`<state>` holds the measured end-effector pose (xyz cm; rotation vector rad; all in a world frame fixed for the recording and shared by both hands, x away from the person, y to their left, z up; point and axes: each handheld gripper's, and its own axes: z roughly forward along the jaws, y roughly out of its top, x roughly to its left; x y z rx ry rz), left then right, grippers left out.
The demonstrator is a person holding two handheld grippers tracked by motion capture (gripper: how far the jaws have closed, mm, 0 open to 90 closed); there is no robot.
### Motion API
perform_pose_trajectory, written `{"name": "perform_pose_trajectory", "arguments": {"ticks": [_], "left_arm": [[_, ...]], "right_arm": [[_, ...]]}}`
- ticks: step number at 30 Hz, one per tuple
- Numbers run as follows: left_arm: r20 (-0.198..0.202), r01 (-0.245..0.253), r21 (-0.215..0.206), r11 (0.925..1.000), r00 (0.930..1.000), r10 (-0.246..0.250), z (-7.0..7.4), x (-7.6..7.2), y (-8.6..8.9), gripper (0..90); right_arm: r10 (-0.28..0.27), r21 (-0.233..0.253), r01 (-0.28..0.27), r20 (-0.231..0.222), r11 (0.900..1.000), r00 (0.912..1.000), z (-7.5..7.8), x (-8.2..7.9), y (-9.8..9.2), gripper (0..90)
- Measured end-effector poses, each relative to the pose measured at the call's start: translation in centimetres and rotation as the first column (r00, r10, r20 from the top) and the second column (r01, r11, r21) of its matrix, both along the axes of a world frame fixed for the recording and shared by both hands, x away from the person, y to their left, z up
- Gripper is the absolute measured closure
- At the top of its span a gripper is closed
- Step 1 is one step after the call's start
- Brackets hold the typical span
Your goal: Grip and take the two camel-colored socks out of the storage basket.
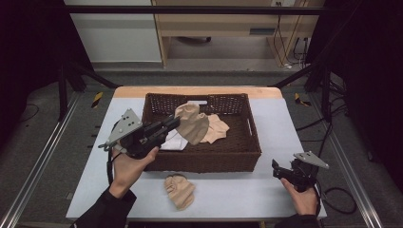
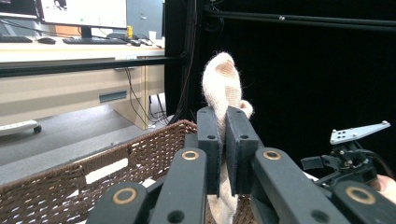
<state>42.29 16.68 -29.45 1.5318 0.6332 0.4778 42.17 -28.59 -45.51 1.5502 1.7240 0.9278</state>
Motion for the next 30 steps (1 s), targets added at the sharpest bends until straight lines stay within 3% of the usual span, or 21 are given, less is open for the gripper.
{"name": "perform_pose_trajectory", "arguments": {"ticks": [7, 16, 24, 25, 26, 30], "left_arm": [[-0.007, 0.016, -0.009, 0.9998, 0.9998, -0.016, -0.9, -2.1, 1.5, 84.9], [-0.024, 0.058, 0.029, 0.9979, 0.9981, -0.057, -2.8, -4.3, 1.6, 84.9], [-0.117, 0.099, 0.093, 0.9907, 0.9892, -0.088, -6.8, -4.7, 0.8, 84.9], [-0.117, 0.099, 0.093, 0.9907, 0.9892, -0.088, -6.8, -4.7, 0.8, 84.9], [-0.149, 0.104, 0.113, 0.9881, 0.985, -0.086, -8.0, -4.7, 0.6, 84.8], [-0.211, 0.115, 0.136, 0.984, 0.9738, -0.084, -10.6, -4.5, 0.5, 84.7]], "right_arm": [[-0.003, 0.0, 0.003, -0.002, 1.0, 1.0, 0.0, -0.1, 0.0, 6.8], [-0.003, -0.005, 0.003, -0.001, 1.0, 1.0, 0.0, -0.1, 0.0, 6.8], [-0.001, -0.006, 0.001, -0.004, 1.0, 1.0, 0.0, -0.1, 0.0, 6.8], [0.001, -0.006, -0.001, -0.003, 1.0, 1.0, 0.0, -0.1, 0.1, 6.8], [0.002, -0.007, -0.002, -0.003, 1.0, 1.0, 0.0, -0.1, 0.1, 6.8], [0.001, -0.006, -0.001, -0.004, 1.0, 1.0, 0.0, -0.1, 0.0, 6.8]]}}
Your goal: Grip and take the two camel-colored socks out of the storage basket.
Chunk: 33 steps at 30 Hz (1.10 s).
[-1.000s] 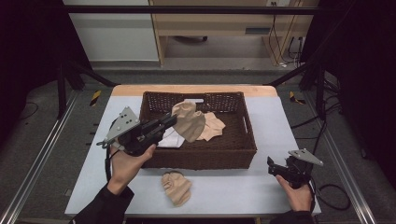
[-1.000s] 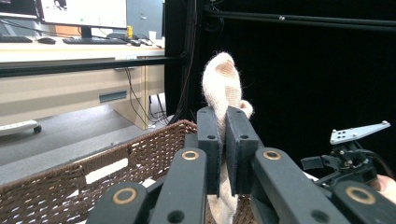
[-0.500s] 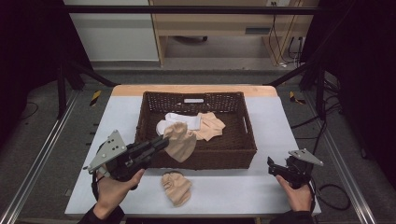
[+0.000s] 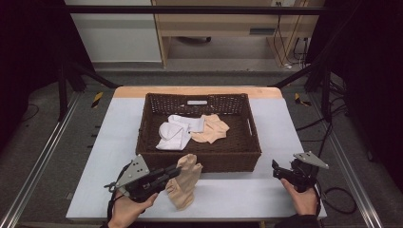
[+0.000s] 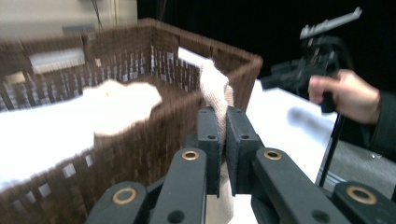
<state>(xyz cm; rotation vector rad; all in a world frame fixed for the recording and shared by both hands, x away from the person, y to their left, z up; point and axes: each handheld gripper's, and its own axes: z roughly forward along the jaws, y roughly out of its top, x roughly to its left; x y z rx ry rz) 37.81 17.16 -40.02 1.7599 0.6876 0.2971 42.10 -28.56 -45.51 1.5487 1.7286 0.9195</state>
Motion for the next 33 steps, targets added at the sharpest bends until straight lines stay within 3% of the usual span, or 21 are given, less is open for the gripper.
{"name": "perform_pose_trajectory", "arguments": {"ticks": [9, 12, 16, 21, 22, 25, 28, 29, 30, 32, 33], "left_arm": [[-0.078, -0.032, 0.093, 0.9951, 0.9962, 0.04, -3.7, 0.8, 0.4, 83.6], [-0.123, -0.062, 0.152, 0.9864, 0.989, 0.082, -5.2, 1.2, 0.9, 81.9], [-0.147, -0.083, 0.162, 0.9834, 0.9833, 0.107, -6.0, 1.5, 1.6, 74.9], [-0.144, -0.121, 0.152, 0.9809, 0.9792, 0.143, -6.2, 1.6, 2.6, 55.2], [-0.125, -0.155, 0.138, 0.9782, 0.977, 0.173, -6.1, 1.5, 3.2, 50.8], [-0.109, -0.179, 0.14, 0.9739, 0.9748, 0.195, -5.9, 1.5, 4.0, 44.4], [-0.081, -0.241, 0.159, 0.9575, 0.9634, 0.256, -6.0, 1.7, 5.8, 40.6], [-0.081, -0.241, 0.159, 0.9575, 0.9634, 0.256, -6.0, 1.7, 5.8, 39.5], [-0.076, -0.27, 0.173, 0.9471, 0.9551, 0.286, -6.1, 1.8, 6.5, 38.3], [-0.083, -0.289, 0.179, 0.9402, 0.9479, 0.308, -6.2, 1.8, 7.0, 36.0], [-0.083, -0.289, 0.179, 0.9402, 0.9479, 0.308, -6.2, 1.8, 7.0, 34.9]], "right_arm": [[0.0, -0.002, 0.0, -0.002, 1.0, 1.0, 0.0, 0.0, 0.0, 6.9], [0.005, -0.004, -0.005, -0.005, 1.0, 1.0, -0.1, 0.0, 0.1, 6.9], [0.006, -0.008, -0.006, -0.009, 1.0, 0.9999, -0.2, 0.1, 0.2, 6.9], [0.01, -0.011, -0.01, -0.009, 1.0, 0.9999, -0.2, 0.1, 0.3, 6.9], [0.011, -0.011, -0.011, -0.008, 1.0, 0.9999, -0.2, 0.2, 0.3, 6.9], [0.012, -0.012, -0.012, -0.004, 1.0, 0.9999, -0.2, 0.2, 0.2, 6.9], [0.009, -0.005, -0.009, -0.008, 1.0, 0.9999, -0.3, 0.2, 0.2, 6.8], [0.009, -0.004, -0.009, -0.008, 1.0, 0.9999, -0.3, 0.2, 0.2, 6.7], [0.009, -0.004, -0.009, -0.009, 1.0, 0.9999, -0.3, 0.2, 0.2, 6.7], [0.009, -0.004, -0.009, -0.009, 1.0, 0.9999, -0.3, 0.2, 0.2, 6.7], [0.009, -0.004, -0.009, -0.009, 1.0, 0.9999, -0.3, 0.2, 0.2, 6.7]]}}
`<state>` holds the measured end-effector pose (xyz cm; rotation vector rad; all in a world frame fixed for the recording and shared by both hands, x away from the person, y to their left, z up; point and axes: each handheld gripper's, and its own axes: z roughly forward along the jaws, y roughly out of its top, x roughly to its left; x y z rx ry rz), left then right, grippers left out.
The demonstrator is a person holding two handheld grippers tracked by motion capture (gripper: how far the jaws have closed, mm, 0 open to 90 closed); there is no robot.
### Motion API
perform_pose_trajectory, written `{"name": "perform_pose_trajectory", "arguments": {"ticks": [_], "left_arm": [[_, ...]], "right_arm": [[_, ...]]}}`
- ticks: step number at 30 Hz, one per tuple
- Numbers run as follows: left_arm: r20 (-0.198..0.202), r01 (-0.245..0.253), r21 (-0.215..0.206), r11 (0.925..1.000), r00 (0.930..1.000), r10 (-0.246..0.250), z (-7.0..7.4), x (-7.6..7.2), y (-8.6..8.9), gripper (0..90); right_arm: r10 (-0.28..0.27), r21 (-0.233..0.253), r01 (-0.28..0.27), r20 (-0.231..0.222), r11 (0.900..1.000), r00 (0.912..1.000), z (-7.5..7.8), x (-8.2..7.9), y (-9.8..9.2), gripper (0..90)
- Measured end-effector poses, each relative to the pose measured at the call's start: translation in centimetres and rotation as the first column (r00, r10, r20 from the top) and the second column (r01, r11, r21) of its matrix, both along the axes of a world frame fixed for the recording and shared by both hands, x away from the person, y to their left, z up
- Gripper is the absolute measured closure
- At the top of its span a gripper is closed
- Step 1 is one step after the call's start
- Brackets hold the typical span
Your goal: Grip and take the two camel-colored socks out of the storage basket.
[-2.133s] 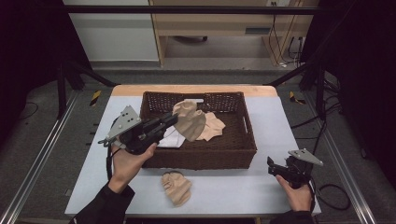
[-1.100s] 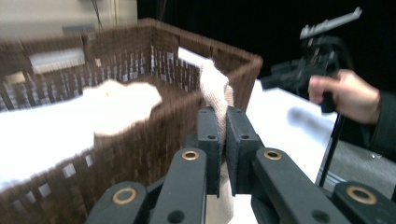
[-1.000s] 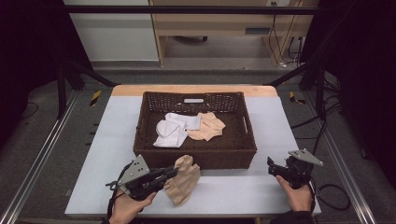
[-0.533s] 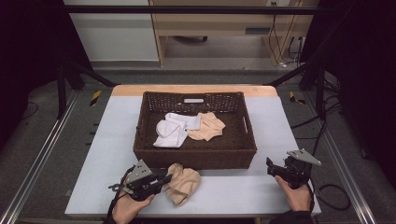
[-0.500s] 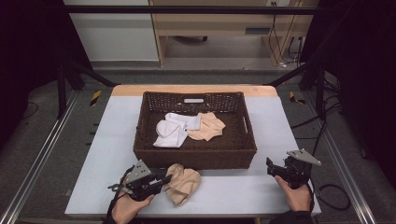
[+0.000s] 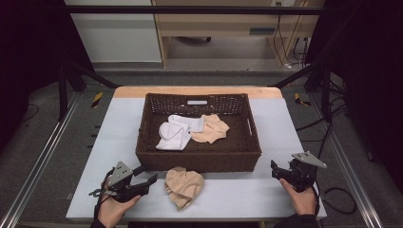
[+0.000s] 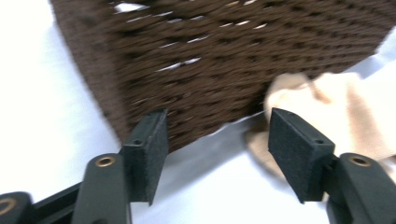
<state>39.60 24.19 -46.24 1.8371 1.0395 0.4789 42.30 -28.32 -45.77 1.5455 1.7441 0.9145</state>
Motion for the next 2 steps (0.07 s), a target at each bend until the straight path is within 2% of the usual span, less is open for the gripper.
{"name": "perform_pose_trajectory", "arguments": {"ticks": [2], "left_arm": [[0.001, -0.016, 0.014, 0.9998, 0.9999, 0.015, -0.05, -0.04, 0.3, 33.5]], "right_arm": [[0.001, -0.001, -0.001, 0.0, 1.0, 1.0, 0.0, 0.04, -0.07, 6.6]]}}
